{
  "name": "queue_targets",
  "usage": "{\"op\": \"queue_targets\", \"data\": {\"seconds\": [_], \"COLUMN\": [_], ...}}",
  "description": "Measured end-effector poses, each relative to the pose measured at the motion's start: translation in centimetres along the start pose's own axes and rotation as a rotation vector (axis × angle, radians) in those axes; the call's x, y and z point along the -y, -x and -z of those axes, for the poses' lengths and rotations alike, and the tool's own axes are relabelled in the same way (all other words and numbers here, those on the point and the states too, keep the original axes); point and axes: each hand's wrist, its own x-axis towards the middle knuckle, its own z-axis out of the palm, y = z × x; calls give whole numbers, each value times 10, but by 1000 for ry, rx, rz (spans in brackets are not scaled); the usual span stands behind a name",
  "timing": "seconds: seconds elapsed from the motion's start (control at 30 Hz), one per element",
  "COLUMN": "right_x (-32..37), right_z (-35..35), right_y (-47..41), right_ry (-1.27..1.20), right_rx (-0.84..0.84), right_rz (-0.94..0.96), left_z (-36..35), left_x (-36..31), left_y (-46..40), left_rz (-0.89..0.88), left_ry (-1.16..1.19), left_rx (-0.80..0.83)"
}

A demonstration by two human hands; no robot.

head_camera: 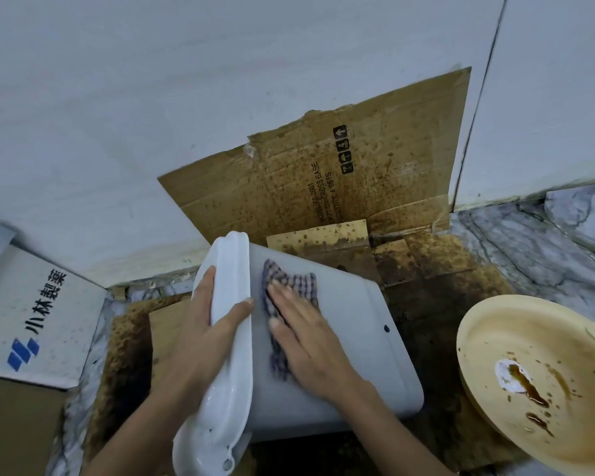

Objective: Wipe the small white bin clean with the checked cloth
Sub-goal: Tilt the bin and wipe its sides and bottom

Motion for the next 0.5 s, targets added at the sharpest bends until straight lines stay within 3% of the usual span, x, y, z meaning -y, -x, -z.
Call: {"op": "queue_targets", "data": {"seconds": [0.17, 0.33, 0.5], "right_x": [-51, -66, -36], "right_z": [12, 19, 5], "right_y": [45, -28, -48], "right_ry": [134, 194, 156], "right_rx": [38, 24, 57], "right_rz": [-167, -305, -42], "left_z": [6, 6, 10], "left_x": [5, 6, 1], "left_y": [5, 6, 2], "left_rz": [-9, 33, 52], "left_ry": [-23, -17, -6], "left_rx": [12, 1, 37]}}
